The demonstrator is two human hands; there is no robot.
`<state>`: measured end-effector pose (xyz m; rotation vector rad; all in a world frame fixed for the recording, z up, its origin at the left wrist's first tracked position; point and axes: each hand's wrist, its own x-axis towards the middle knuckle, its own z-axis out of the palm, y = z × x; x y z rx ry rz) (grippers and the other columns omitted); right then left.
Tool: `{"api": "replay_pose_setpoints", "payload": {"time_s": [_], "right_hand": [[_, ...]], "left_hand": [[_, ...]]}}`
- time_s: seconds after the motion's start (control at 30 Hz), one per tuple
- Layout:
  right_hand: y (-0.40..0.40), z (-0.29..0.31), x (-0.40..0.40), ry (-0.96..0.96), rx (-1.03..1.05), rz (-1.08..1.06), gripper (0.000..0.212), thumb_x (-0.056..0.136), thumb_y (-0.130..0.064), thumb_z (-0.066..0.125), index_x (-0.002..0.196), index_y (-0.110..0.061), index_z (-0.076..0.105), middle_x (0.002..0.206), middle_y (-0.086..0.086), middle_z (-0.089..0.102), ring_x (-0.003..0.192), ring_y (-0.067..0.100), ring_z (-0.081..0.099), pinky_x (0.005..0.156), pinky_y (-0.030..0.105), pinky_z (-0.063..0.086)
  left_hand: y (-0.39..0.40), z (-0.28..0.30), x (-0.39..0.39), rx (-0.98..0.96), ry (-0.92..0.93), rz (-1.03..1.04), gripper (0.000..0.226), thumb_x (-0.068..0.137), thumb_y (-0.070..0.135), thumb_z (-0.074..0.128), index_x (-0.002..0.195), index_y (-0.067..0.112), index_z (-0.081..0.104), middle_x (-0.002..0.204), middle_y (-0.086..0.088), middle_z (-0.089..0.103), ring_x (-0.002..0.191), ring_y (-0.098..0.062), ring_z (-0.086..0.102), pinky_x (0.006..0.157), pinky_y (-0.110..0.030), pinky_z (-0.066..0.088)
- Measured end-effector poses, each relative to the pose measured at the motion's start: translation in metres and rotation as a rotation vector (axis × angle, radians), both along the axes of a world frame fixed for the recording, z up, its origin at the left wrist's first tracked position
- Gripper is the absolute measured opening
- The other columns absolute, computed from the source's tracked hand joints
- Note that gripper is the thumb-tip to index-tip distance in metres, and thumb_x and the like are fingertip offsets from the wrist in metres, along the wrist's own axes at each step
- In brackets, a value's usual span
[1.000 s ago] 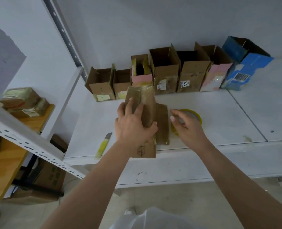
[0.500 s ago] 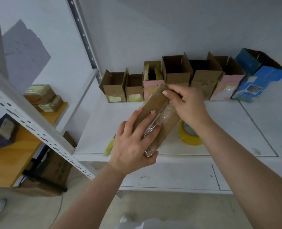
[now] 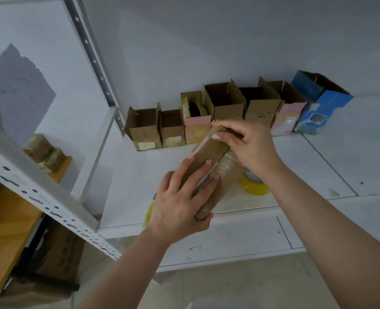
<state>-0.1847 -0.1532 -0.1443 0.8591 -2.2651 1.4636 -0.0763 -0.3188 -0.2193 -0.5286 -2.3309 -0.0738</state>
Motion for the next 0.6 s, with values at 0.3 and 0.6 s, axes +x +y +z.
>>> {"api": "replay_pose_setpoints", "payload": {"time_s": [0.3,0.6], "right_hand": [[-0.011,-0.012,0.021,0.107,-0.008,-0.28,0.027,0.083,-0.015,0.075,0.109,-0.007,0.073,0.104,0.002,0.073,0.095,0.011,0.069,0.088,0.028,0.055],[-0.018,-0.018,0.025,0.192,-0.088,-0.45,0.013,0.083,-0.016,0.074,0.091,-0.006,0.075,0.087,-0.007,0.07,0.08,0.009,0.069,0.075,0.019,0.054]], "left_hand": [[-0.034,-0.001,0.001,0.061,-0.041,0.003,0.073,0.062,0.048,0.071,0.13,0.021,0.063,0.148,-0.006,0.045,0.144,-0.034,0.027,0.098,-0.046,0.04],[-0.044,0.007,-0.008,0.064,-0.104,-0.074,0.085,0.06,0.05,0.072,0.138,0.021,0.054,0.155,-0.016,0.032,0.145,-0.035,0.023,0.104,-0.046,0.037]]}}
